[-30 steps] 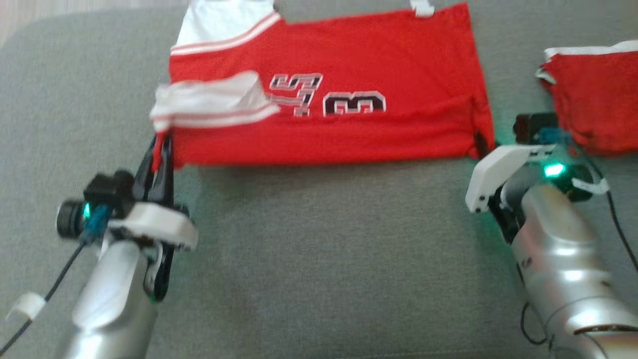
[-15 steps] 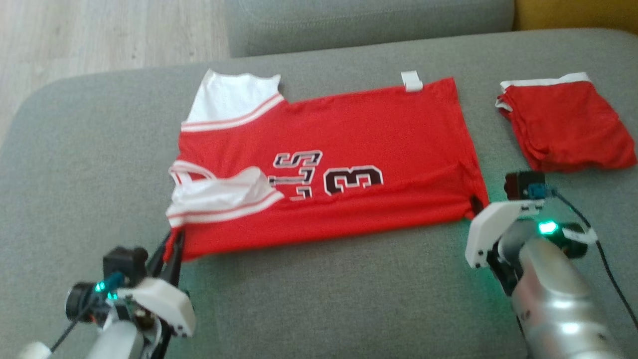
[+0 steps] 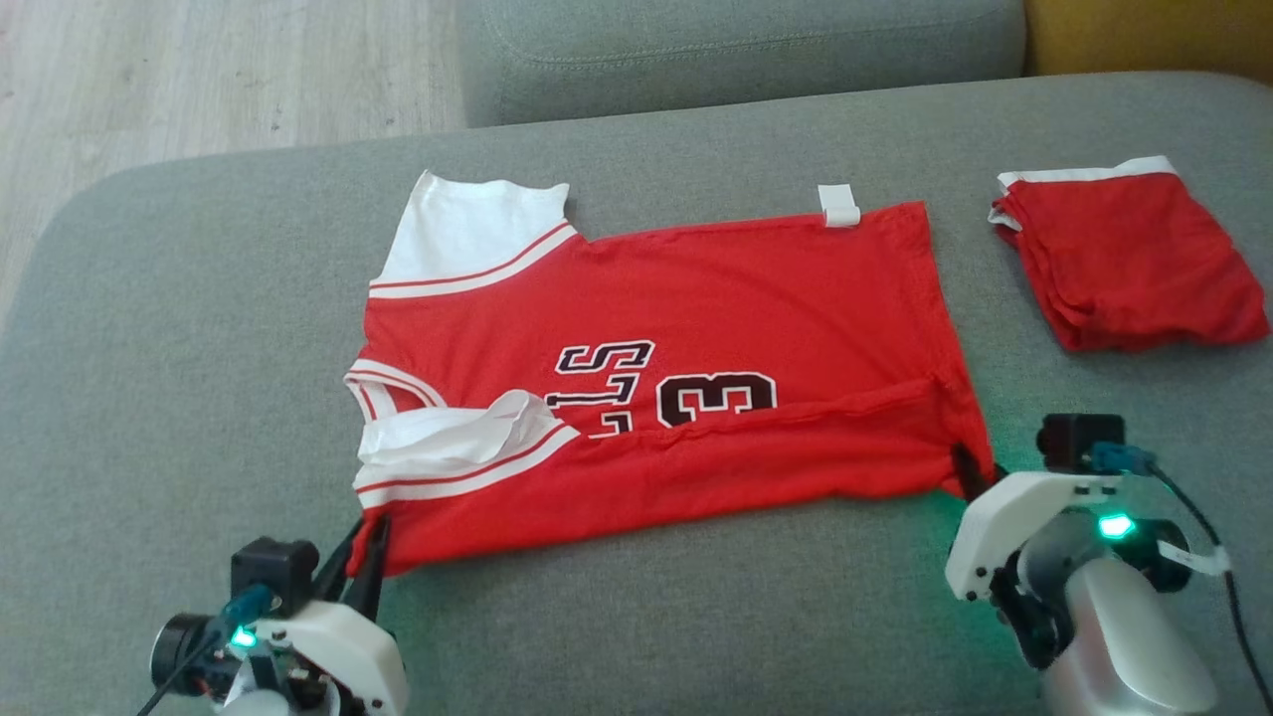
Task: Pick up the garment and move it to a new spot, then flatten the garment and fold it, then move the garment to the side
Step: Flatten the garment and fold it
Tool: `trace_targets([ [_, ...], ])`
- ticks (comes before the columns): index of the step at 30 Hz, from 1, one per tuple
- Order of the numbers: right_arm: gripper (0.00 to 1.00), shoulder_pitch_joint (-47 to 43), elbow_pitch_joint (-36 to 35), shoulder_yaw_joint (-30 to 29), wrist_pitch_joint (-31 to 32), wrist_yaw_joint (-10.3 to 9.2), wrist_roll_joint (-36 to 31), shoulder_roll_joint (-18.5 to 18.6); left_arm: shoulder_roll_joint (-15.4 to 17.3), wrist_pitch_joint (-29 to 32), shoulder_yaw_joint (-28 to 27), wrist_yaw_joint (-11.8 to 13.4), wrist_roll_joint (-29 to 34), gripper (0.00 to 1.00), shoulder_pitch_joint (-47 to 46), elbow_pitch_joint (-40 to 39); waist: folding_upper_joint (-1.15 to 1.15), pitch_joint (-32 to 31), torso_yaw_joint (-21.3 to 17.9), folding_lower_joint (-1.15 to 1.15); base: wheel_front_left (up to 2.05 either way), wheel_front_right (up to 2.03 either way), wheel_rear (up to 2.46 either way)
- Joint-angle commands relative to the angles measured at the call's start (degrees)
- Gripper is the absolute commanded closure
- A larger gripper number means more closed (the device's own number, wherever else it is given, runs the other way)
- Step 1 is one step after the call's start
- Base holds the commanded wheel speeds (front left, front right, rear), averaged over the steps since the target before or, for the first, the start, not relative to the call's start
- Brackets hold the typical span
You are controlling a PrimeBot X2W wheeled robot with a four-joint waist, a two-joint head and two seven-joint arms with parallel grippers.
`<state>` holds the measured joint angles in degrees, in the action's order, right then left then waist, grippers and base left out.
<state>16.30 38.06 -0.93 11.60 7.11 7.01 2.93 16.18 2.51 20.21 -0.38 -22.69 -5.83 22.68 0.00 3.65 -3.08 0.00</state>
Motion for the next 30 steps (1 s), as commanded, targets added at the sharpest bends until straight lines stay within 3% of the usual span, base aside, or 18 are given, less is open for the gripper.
trace_targets([
  [1, 0.00, 0.26, -4.52, 0.73, -0.93, 0.37, 1.49, -0.05, 1.30, -0.68, -2.33, 0.75, -0.27, 0.27, -2.92, -1.29, 0.00, 0.20, 0.00, 0.00, 0.00, 0.00, 0.00],
  [2, 0.00, -0.19, -5.75, 0.86, -1.24, 0.37, 2.34, -0.05, 1.13, -0.85, -2.34, 0.98, -0.22, 0.00, -3.29, -1.18, 0.00, 0.27, -0.01, 0.00, 0.00, 0.00, 0.00],
  [7, 0.00, -1.09, -11.05, 0.69, -4.52, 0.37, 2.46, -0.05, 0.04, -2.67, -3.09, 2.38, -0.48, 0.00, -4.43, -1.77, 0.00, 0.57, -0.28, 0.00, 0.00, 0.00, 0.00],
  [11, 0.00, -1.39, -16.73, 0.46, -10.16, 0.37, 5.47, -0.05, -1.47, -8.39, -5.40, 4.39, -1.07, 0.00, -5.83, -3.67, 0.00, 0.90, -0.61, 0.00, 0.00, 0.00, 0.00],
  [18, 0.00, -2.03, -21.14, 3.54, -17.50, 0.37, 8.52, -0.05, -3.16, -15.46, -7.11, 1.89, -2.67, 0.00, -10.70, -8.43, 0.00, 3.20, -2.13, 0.00, 0.00, 0.00, 0.00],
  [24, 0.00, -0.54, -22.65, 5.61, -21.24, 0.37, 9.61, -0.05, 1.08, -12.82, -6.52, -1.61, -1.10, 0.00, -20.49, -7.54, 0.00, 8.05, -4.83, 0.00, 0.00, 0.00, 0.00],
  [30, 0.00, 1.98, -24.17, 7.61, -23.42, 0.37, 10.52, -0.05, 8.51, 1.00, -2.99, -6.64, -3.69, 0.00, -35.87, 2.23, 0.00, 15.76, -8.26, 0.00, 0.00, 0.00, 0.00],
])
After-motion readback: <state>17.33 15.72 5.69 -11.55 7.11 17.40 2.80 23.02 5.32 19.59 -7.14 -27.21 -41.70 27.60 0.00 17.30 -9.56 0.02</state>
